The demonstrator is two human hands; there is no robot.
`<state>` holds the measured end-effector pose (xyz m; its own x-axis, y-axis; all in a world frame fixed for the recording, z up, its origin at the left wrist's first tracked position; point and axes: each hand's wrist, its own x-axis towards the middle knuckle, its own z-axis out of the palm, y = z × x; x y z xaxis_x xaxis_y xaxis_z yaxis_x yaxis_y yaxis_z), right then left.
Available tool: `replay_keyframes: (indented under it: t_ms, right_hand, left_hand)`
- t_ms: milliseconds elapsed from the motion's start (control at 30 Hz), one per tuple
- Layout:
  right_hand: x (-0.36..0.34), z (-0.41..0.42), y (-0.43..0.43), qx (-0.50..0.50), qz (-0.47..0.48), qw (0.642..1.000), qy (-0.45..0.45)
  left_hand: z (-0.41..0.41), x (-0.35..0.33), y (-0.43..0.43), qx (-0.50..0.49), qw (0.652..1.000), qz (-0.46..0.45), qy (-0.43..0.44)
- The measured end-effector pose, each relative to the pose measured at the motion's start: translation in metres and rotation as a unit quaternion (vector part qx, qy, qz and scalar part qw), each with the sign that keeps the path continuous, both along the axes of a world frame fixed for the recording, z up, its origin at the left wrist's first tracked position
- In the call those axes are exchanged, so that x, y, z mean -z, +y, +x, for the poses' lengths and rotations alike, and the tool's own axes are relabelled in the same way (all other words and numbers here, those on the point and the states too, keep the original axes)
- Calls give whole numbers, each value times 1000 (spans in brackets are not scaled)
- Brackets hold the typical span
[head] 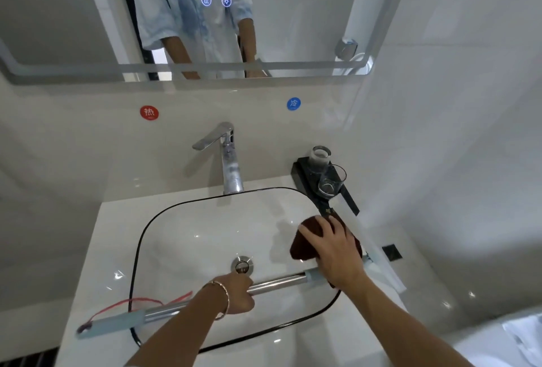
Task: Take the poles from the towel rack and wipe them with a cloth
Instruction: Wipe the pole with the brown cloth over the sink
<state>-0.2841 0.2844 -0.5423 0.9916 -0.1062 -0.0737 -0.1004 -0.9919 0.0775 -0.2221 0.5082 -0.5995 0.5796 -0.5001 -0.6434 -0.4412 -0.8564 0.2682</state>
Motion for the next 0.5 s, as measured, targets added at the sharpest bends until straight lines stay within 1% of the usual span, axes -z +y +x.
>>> replay_keyframes:
  t_ms: [67,233,300,433,500]
  right_hand:
    - [5,-3,-10,1,-35,999,38]
    - [10,2,-23,-18,-107,991,81]
    - [9,4,-27,-33,-123,987,100]
    - [11,7,-36,-108,-157,978,79]
    - [8,10,-40,-122,-184,972,80]
  left_hand:
    - [1,-2,-3,5,1000,4,3]
    - [1,-5,-8,-15,999,17,24]
    - [1,-4,-9,-14,999,14,29]
    - [0,-3,-11,-13,999,-4,40]
    - [1,-6,-12,-17,999,-13,29]
